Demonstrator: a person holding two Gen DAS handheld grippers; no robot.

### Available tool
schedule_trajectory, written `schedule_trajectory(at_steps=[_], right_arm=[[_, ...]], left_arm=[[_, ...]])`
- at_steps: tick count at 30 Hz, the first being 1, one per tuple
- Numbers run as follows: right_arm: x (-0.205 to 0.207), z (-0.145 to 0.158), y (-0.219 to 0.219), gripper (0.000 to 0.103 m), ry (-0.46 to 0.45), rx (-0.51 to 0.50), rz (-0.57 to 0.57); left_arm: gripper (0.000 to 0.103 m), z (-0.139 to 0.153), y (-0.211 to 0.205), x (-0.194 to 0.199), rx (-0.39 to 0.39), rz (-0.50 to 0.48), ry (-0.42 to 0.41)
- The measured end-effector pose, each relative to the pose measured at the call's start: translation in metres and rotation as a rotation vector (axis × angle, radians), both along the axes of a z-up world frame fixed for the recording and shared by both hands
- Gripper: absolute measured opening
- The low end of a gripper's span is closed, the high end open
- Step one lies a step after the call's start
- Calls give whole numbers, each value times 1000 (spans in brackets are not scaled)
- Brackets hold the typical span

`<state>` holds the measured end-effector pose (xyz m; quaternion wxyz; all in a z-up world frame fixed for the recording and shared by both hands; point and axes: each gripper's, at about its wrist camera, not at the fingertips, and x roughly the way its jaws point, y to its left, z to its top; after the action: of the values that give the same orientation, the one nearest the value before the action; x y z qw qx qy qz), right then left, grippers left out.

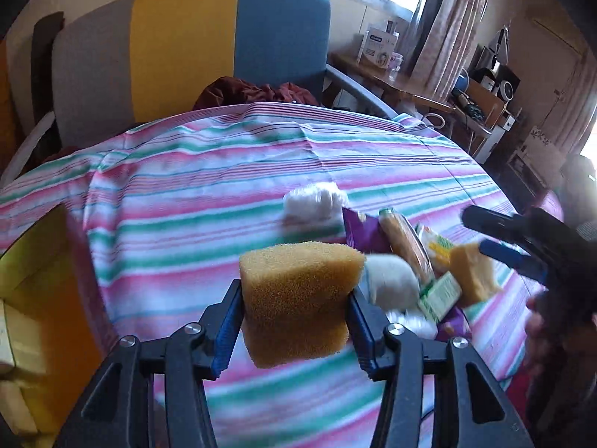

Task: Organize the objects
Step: 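Grasp a second yellow sponge from the pile with the left tool, then place the sponge in the tray with the left tool while the right tool grasps a plastic-wrapped bundle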

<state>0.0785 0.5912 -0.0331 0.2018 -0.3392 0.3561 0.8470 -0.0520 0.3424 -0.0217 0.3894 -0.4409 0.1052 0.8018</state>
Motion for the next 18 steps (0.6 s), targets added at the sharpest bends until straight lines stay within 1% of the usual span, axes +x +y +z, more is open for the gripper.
schedule_trajectory(at_steps=[2, 5, 6, 7, 9, 11, 13, 17, 18], right_arm=[[-6, -1, -8, 94, -12, 19, 42], [-16, -1, -21, 88, -31, 55, 109], [-19, -1, -27, 82, -39, 72, 136], [-21, -1, -31, 75, -41, 79, 159], [-26, -2, -41, 67, -40, 80, 224], [-32, -3, -53, 64, -51, 87, 295], [-36, -5, -70, 59, -87, 99, 381], [-39, -16, -98, 57, -201, 186, 473], [-41, -23, -106, 57, -246, 215, 500]], left_arm=[[53, 3, -18, 10, 9, 1, 0], [53, 8, -43, 21, 25, 8, 0], [53, 9, -49, 23, 32, 12, -2], [53, 11, -58, 27, 39, 19, -2], [53, 12, -70, 31, 45, 28, -1], [53, 14, -83, 33, 53, 42, 2], [53, 16, -98, 34, 62, 59, 3], [53, 19, -128, 34, 87, 96, -2], [53, 19, -136, 33, 92, 109, -6]])
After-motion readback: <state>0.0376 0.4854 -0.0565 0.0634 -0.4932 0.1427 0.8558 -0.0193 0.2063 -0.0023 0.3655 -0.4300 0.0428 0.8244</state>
